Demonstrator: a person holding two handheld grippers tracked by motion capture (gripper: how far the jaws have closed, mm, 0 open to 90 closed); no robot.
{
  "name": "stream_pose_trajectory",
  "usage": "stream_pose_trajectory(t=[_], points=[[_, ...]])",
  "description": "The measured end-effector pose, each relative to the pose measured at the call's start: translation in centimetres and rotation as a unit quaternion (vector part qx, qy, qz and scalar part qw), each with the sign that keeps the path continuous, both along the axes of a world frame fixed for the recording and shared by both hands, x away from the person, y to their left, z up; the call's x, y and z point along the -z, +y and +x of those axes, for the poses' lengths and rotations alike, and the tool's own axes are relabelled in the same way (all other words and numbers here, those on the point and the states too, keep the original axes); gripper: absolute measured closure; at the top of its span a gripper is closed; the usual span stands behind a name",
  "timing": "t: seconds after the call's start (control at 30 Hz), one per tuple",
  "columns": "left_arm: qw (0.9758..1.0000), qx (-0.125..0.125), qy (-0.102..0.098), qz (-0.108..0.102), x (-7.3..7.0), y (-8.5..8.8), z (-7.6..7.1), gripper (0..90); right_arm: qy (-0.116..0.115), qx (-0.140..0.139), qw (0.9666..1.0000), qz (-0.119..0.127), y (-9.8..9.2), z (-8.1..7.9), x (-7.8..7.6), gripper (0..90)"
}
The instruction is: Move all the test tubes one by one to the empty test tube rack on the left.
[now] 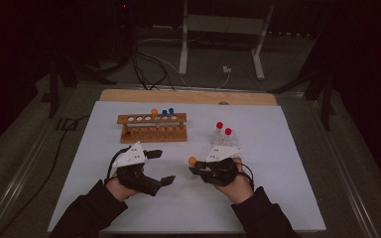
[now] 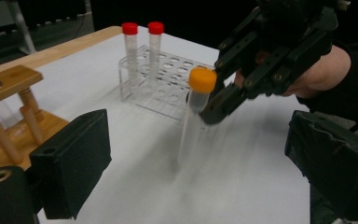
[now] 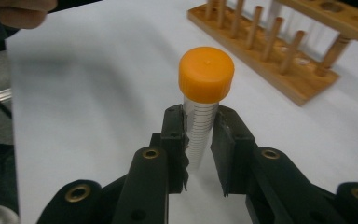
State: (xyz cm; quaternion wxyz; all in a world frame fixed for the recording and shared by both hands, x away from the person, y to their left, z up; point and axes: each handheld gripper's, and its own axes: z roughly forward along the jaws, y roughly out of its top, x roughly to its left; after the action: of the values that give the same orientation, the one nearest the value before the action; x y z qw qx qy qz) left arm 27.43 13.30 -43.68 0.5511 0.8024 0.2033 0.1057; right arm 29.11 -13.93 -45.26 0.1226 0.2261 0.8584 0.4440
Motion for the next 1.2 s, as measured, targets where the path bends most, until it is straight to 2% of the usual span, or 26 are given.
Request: stream_pose_trajectory(t=[0.1,0.17,0.3,0.5,0.6,0.8,0.93,1.0,1.2], points=[[1.0,-0.001,-0.003,-0.001,0.0,-0.5,0.0,16.1,0.005,-0.008,1.0,-0.001,0.5,-0.2,0.1,74.9],[1.0,0.001,-0.003,0.001,0.1,-0.8,0.1,17.0,0.005,-0.011,0.9999,0.001,0.6,-0.3,0.1,74.9],[1.0,-0.004,-0.006,-0.001,0.5,-1.5,0.4,24.1,0.006,-0.015,0.9999,0.0,1.0,-0.5,0.1,75.0],[0.9998,-0.003,-0.018,-0.009,0.7,-2.2,0.6,39.0,0.006,-0.022,0.9997,-0.003,1.3,-0.7,0.1,75.0],[0.9998,0.003,-0.016,-0.014,0.8,-2.6,0.9,46.9,0.008,-0.024,0.9997,-0.001,1.4,-0.7,0.1,74.9],[0.9997,0.013,-0.021,0.006,1.0,-3.7,1.0,57.1,0.007,-0.026,0.9996,-0.004,1.5,-0.7,0.2,75.0],[0.9996,0.019,-0.019,0.01,1.1,-4.0,1.1,66.4,0.006,-0.024,0.9997,-0.002,1.4,-0.7,0.1,74.9],[0.9995,0.024,-0.02,0.009,1.1,-4.1,1.2,67.8,0.005,-0.024,0.9997,-0.002,1.3,-0.7,0.1,74.9],[0.9993,0.02,-0.03,0.01,0.9,-4.1,1.2,71.7,0.006,-0.021,0.9997,0.003,1.2,-0.6,0.0,74.8]])
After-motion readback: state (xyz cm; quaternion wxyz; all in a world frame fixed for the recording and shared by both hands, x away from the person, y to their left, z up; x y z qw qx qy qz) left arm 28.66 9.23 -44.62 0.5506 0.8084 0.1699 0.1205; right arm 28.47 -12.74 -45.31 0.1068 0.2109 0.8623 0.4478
